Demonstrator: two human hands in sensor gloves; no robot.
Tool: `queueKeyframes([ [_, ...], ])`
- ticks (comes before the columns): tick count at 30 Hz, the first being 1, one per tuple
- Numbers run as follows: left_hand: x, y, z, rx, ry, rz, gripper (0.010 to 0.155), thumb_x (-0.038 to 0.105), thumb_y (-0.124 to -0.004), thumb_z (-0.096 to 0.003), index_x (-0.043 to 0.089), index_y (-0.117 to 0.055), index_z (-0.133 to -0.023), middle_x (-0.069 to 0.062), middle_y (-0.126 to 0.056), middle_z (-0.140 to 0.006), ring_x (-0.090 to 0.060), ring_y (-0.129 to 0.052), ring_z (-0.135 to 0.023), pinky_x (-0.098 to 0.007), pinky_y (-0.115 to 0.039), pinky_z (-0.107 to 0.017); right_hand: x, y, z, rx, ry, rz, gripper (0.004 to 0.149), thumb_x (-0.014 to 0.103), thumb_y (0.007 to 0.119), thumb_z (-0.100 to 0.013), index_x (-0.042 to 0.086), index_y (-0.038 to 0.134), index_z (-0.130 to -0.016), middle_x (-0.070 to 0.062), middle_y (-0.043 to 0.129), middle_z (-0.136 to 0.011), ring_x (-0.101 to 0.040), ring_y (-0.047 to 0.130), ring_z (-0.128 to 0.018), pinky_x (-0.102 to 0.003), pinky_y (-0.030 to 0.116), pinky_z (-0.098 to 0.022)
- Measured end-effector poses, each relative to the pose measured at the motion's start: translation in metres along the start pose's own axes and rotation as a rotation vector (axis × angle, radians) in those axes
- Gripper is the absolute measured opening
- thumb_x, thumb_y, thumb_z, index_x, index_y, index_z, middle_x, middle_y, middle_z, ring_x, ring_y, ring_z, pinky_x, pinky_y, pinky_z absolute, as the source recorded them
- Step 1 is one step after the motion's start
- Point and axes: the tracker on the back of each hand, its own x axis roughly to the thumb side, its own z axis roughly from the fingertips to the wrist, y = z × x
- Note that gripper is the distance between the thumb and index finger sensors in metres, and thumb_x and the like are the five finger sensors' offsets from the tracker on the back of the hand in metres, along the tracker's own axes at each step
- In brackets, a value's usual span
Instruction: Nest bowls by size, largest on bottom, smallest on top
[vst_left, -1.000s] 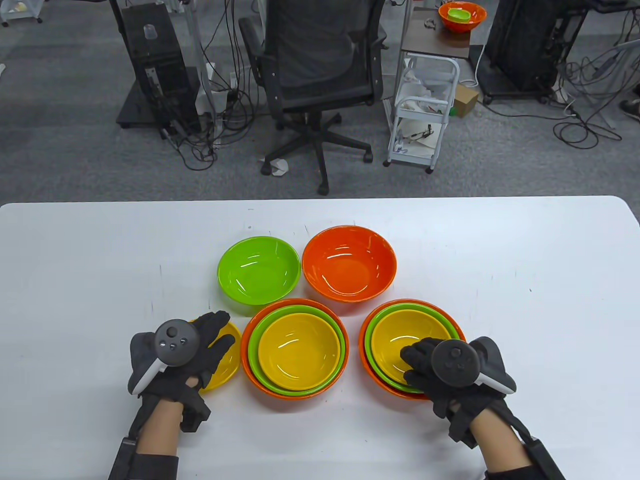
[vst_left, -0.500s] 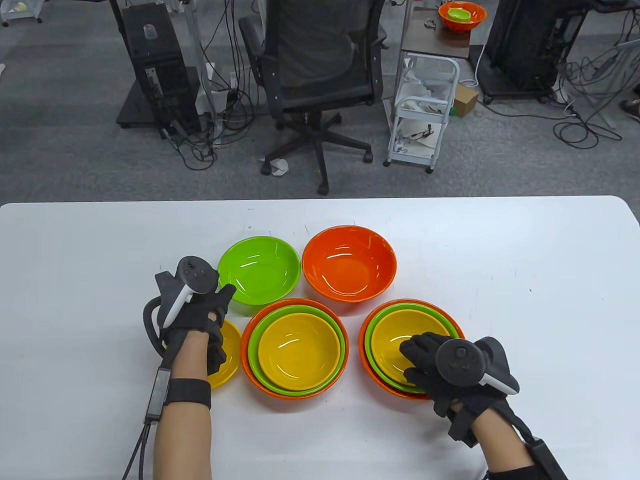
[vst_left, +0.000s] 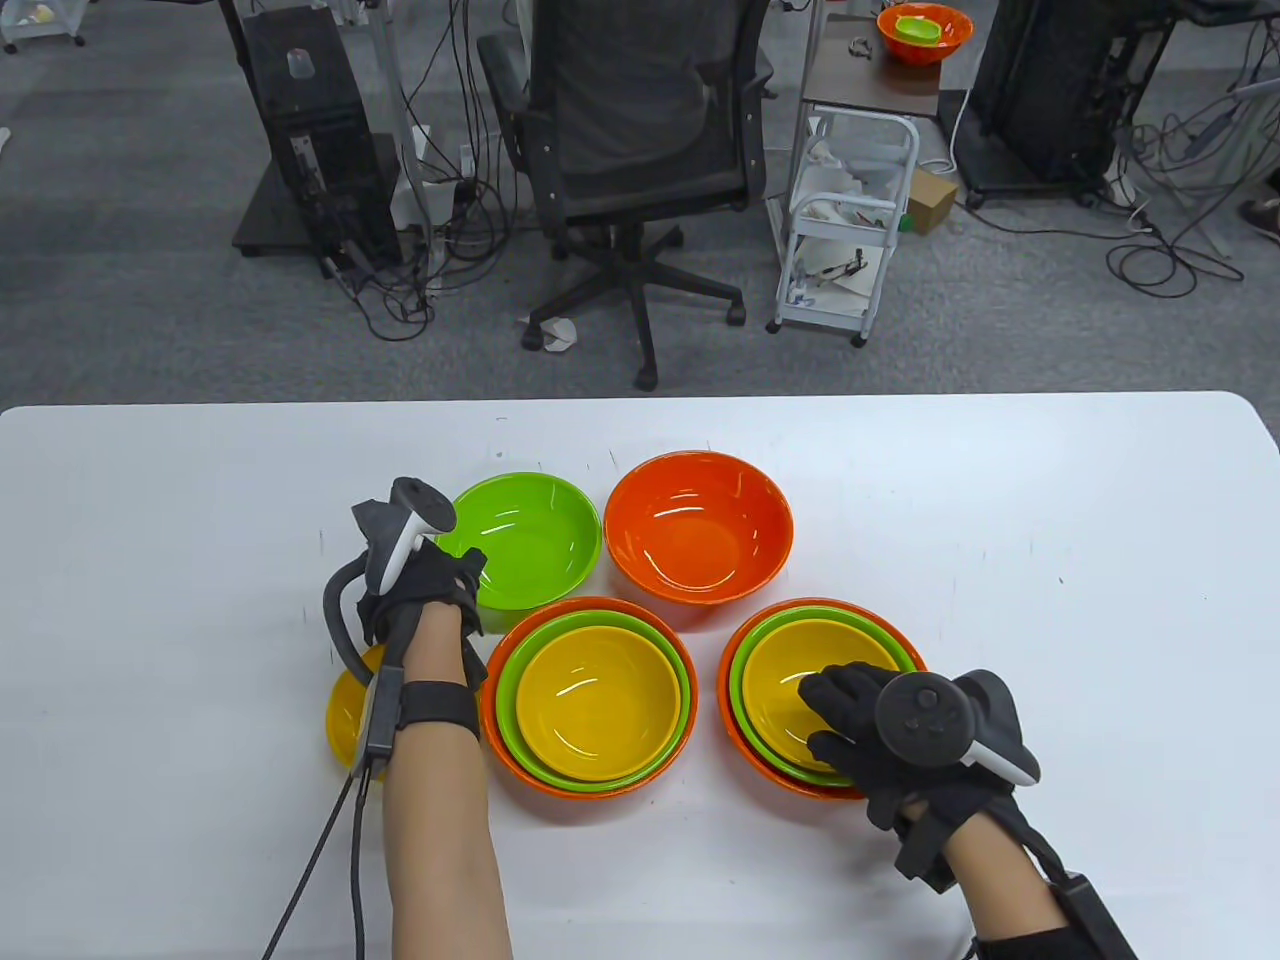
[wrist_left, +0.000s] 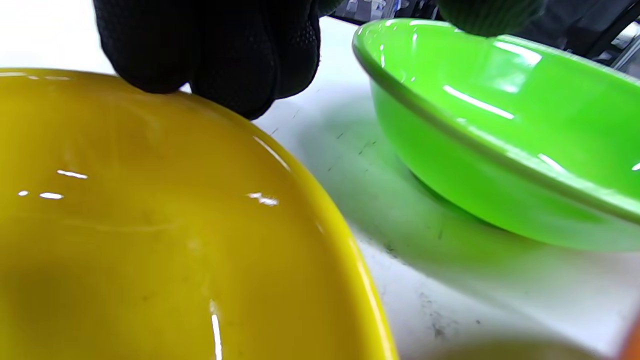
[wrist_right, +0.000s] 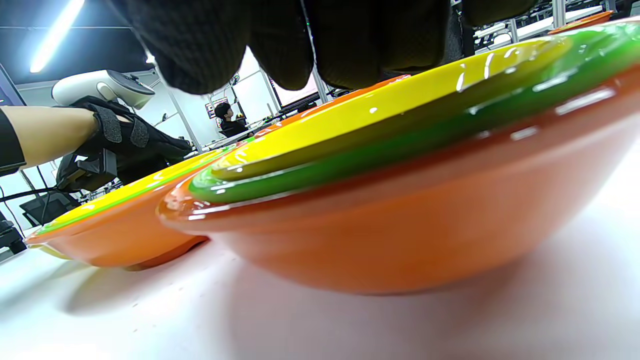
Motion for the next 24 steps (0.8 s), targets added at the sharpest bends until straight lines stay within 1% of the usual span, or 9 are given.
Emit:
queueKeyframes([
  [4, 0.003, -0.002, -0.006, -0.024, 0.04, -0.004, 0.086, 0.063, -0.064, -0.0507, 0.011, -0.039, -0.114, -0.011, -0.085, -0.093, -0.03, -0.095, -0.068, -0.045, -0.083, -0.05, -0.001, 0.0, 0.0, 0.002, 0.006, -0.003, 0.06, 0.035, 0.078, -0.049, 0.008, 0.068, -0.101, -0.023, 0.068, -0.103, -0.055, 0.059, -0.094, -0.071, 0.048, -0.067],
  [7, 0.007, -0.002, -0.009, -0.02, 0.03, -0.045, 0.085, 0.063, -0.065, -0.0507, 0.012, -0.04, -0.113, -0.01, -0.088, -0.09, -0.029, -0.096, -0.065, -0.044, -0.084, -0.048, -0.002, 0.0, -0.001, 0.003, 0.013, -0.006, 0.06, 0.035, 0.078, -0.049, 0.008, 0.068, -0.102, -0.023, 0.067, -0.104, -0.055, 0.059, -0.094, -0.071, 0.048, -0.067],
  [10, 0.009, -0.002, -0.013, -0.029, 0.032, -0.042, 0.083, 0.061, -0.067, -0.0508, 0.011, -0.044, -0.112, -0.008, -0.092, -0.085, -0.028, -0.099, -0.06, -0.043, -0.085, -0.045, -0.003, 0.0, 0.0, 0.003, 0.02, -0.009, 0.06, 0.035, 0.078, -0.049, 0.008, 0.068, -0.102, -0.023, 0.067, -0.104, -0.055, 0.059, -0.094, -0.071, 0.047, -0.067],
  [14, 0.012, -0.003, -0.018, -0.028, 0.032, -0.037, 0.08, 0.058, -0.07, -0.0509, 0.009, -0.049, -0.11, -0.005, -0.098, -0.075, -0.025, -0.103, -0.051, -0.041, -0.088, -0.038, -0.004, -0.001, 0.0, 0.004, 0.031, -0.012, 0.06, 0.035, 0.078, -0.049, 0.008, 0.068, -0.102, -0.023, 0.067, -0.104, -0.055, 0.059, -0.094, -0.071, 0.048, -0.067],
  [16, 0.014, -0.003, -0.021, -0.035, 0.022, -0.036, 0.08, 0.057, -0.071, -0.0511, 0.007, -0.049, -0.109, -0.003, -0.099, -0.072, -0.023, -0.103, -0.048, -0.039, -0.089, -0.036, -0.006, -0.001, -0.001, 0.002, 0.039, -0.017, 0.06, 0.035, 0.078, -0.049, 0.008, 0.067, -0.102, -0.023, 0.067, -0.104, -0.055, 0.058, -0.094, -0.071, 0.047, -0.067],
  [20, 0.012, -0.003, -0.027, -0.014, 0.045, -0.026, 0.074, 0.048, -0.075, -0.0518, 0.005, -0.051, -0.107, 0.003, -0.102, -0.062, -0.017, -0.106, -0.036, -0.035, -0.091, -0.029, -0.007, -0.002, -0.001, 0.002, 0.05, -0.02, 0.06, 0.035, 0.078, -0.049, 0.008, 0.067, -0.102, -0.023, 0.067, -0.104, -0.055, 0.058, -0.094, -0.071, 0.048, -0.067],
  [21, 0.012, -0.003, -0.028, -0.02, 0.036, -0.018, 0.073, 0.048, -0.075, -0.0519, 0.005, -0.052, -0.107, 0.005, -0.102, -0.06, -0.015, -0.106, -0.034, -0.034, -0.092, -0.026, -0.007, -0.002, -0.001, 0.003, 0.051, -0.02, 0.06, 0.035, 0.078, -0.049, 0.008, 0.067, -0.102, -0.024, 0.067, -0.104, -0.055, 0.058, -0.094, -0.071, 0.048, -0.067],
  [24, 0.008, -0.003, -0.031, -0.036, 0.018, 0.032, 0.07, 0.046, -0.073, -0.0529, 0.005, -0.053, -0.106, 0.005, -0.102, -0.059, -0.014, -0.106, -0.033, -0.033, -0.092, -0.026, -0.009, -0.003, -0.001, 0.003, 0.061, -0.024, 0.06, 0.035, 0.078, -0.049, 0.008, 0.067, -0.102, -0.023, 0.066, -0.104, -0.055, 0.058, -0.094, -0.071, 0.048, -0.067],
])
